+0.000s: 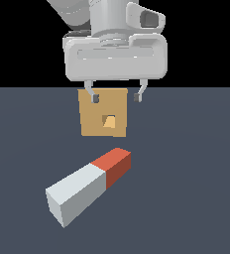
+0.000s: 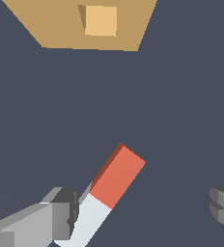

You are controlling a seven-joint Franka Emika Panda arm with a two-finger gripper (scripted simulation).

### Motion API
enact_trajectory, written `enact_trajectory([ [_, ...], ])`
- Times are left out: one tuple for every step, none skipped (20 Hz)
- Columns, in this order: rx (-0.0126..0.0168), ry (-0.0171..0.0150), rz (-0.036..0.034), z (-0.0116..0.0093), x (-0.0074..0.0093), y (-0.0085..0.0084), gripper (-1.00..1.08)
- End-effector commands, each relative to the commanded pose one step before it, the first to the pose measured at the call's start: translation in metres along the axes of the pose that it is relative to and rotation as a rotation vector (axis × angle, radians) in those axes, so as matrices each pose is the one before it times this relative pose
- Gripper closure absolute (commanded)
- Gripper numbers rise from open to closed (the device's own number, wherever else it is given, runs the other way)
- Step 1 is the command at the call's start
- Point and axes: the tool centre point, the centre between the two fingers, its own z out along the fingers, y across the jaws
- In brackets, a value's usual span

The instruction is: Insert the peg into the horizontal hole in a box.

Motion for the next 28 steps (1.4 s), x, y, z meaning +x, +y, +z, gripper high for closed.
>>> enact_trajectory([
  [0.0, 0.0, 0.0, 0.00001, -0.00001, 0.00001, -0.92],
  [0.00002, -0.00006, 0.00119, 0.00016, -0.00026, -0.00005, -0.92],
  [0.00012, -0.00012, 0.00345, 0.00053, -0.00071, -0.00013, -0.92],
  [0.0002, -0.0002, 0.00581, 0.00089, -0.00121, -0.00022, -0.92],
  [0.00028, -0.00028, 0.00816, 0.00125, -0.00171, -0.00031, -0.92],
  [0.00036, -0.00036, 0.01048, 0.00161, -0.00219, -0.00041, -0.92],
  [0.00045, -0.00044, 0.01287, 0.00197, -0.00269, -0.0005, -0.92],
  [0.00053, -0.00052, 0.01525, 0.00233, -0.00319, -0.0006, -0.92],
  [0.00061, -0.0006, 0.01764, 0.0027, -0.00369, -0.0007, -0.92],
  [0.0007, -0.00068, 0.02007, 0.00307, -0.0042, -0.00081, -0.92],
  [0.00078, -0.00076, 0.02252, 0.00345, -0.00471, -0.00092, -0.92],
  [0.00087, -0.00084, 0.02501, 0.00383, -0.00523, -0.00103, -0.92],
  [0.00096, -0.00092, 0.02754, 0.00421, -0.00576, -0.00115, -0.92],
  [0.00106, -0.001, 0.0301, 0.00461, -0.00629, -0.00128, -0.92],
  [0.00115, -0.00107, 0.03272, 0.00501, -0.00683, -0.00141, -0.92],
  [0.00125, -0.00115, 0.0354, 0.00542, -0.00739, -0.00155, -0.92],
  [0.00136, -0.00122, 0.03814, 0.00584, -0.00796, -0.0017, -0.92],
  [0.00137, -0.00121, 0.03821, 0.00586, -0.00797, -0.00172, -0.92],
  [0.0013, -0.00112, 0.03605, 0.00553, -0.00751, -0.00164, -0.92],
  [0.00124, -0.00103, 0.03386, 0.00521, -0.00706, -0.00156, -0.92],
  [0.00118, -0.00094, 0.03163, 0.00488, -0.00659, -0.00147, -0.92],
  [0.00111, -0.00085, 0.02935, 0.00454, -0.0061, -0.00138, -0.92],
  [0.00104, -0.00076, 0.02704, 0.00419, -0.00562, -0.00129, -0.92],
  [0.00097, -0.00066, 0.02468, 0.00384, -0.00512, -0.00119, -0.92],
  [0.00089, -0.00056, 0.02225, 0.00348, -0.00461, -0.0011, -0.92],
  [0.00082, -0.00047, 0.0198, 0.00311, -0.00409, -0.00099, -0.92],
  [0.00074, -0.00037, 0.01728, 0.00273, -0.00355, -0.00089, -0.92],
  [0.00066, -0.00028, 0.01474, 0.00234, -0.00302, -0.00078, -0.92],
])
